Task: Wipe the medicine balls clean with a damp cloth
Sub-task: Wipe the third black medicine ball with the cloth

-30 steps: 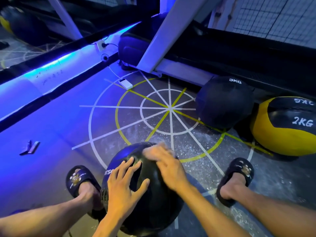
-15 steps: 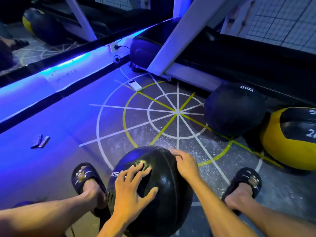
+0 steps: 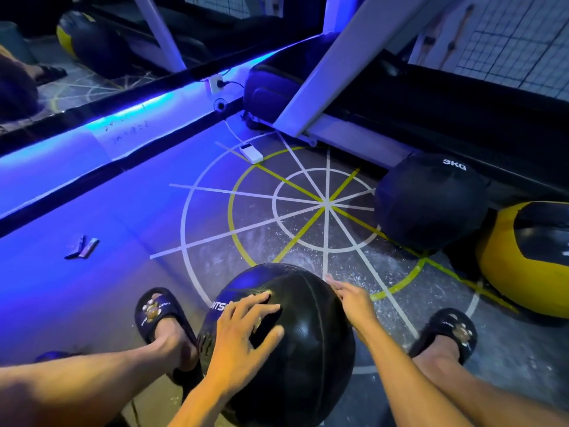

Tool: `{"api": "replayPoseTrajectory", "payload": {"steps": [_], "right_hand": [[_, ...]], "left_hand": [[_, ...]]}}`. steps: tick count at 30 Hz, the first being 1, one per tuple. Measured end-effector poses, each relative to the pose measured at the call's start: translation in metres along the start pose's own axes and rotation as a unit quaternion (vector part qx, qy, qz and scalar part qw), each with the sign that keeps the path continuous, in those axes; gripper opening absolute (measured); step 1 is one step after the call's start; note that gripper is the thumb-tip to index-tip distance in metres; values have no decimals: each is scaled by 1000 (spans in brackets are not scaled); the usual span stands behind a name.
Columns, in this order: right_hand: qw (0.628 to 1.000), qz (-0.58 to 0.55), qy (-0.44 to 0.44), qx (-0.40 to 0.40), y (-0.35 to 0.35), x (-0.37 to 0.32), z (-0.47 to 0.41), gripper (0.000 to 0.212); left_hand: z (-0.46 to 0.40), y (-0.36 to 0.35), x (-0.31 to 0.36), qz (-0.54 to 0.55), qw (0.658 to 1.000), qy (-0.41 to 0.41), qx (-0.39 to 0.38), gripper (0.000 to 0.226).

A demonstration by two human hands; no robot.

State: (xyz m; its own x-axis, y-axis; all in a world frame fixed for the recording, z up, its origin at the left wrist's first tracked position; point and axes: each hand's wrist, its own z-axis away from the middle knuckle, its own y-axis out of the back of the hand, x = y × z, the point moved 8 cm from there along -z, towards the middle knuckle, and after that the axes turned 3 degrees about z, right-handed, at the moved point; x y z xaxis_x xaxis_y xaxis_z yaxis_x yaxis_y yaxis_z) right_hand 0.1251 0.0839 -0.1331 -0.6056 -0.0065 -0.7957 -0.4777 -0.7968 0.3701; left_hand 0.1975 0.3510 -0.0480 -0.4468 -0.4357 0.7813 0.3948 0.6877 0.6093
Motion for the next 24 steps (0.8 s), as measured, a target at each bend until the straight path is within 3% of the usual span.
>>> {"api": "replayPoseTrajectory", "payload": {"steps": [2, 4, 6, 8, 10, 14, 20, 24], "right_hand": [[1000, -10, -25, 5, 8, 29, 5, 27], [997, -13, -68, 19, 15, 70, 16, 28], [993, -27, -115, 29, 16, 112, 28, 31], [983, -49, -174, 44, 13, 149, 42, 33], [974, -83, -200, 68, 9, 169, 50, 29], [962, -171, -191, 93, -6, 168, 55, 29], [951, -237, -160, 120, -3, 155, 55, 37], [951, -250, -129, 131, 5, 129, 62, 33]], "left_hand": [[-7, 20, 4, 45, 997, 5, 56, 26], [-8, 34, -29, 62, 987, 107, 106, 38], [0, 26, -75, 94, 955, 276, 45, 91], [12, 11, -107, 151, 920, 361, -24, 141], [13, 7, -112, 185, 908, 373, -54, 152], [14, 12, -113, 207, 910, 353, -63, 131], [-4, 26, -65, 258, 934, 237, -75, 69], [-13, 37, -73, 205, 946, 249, -18, 79]]}}
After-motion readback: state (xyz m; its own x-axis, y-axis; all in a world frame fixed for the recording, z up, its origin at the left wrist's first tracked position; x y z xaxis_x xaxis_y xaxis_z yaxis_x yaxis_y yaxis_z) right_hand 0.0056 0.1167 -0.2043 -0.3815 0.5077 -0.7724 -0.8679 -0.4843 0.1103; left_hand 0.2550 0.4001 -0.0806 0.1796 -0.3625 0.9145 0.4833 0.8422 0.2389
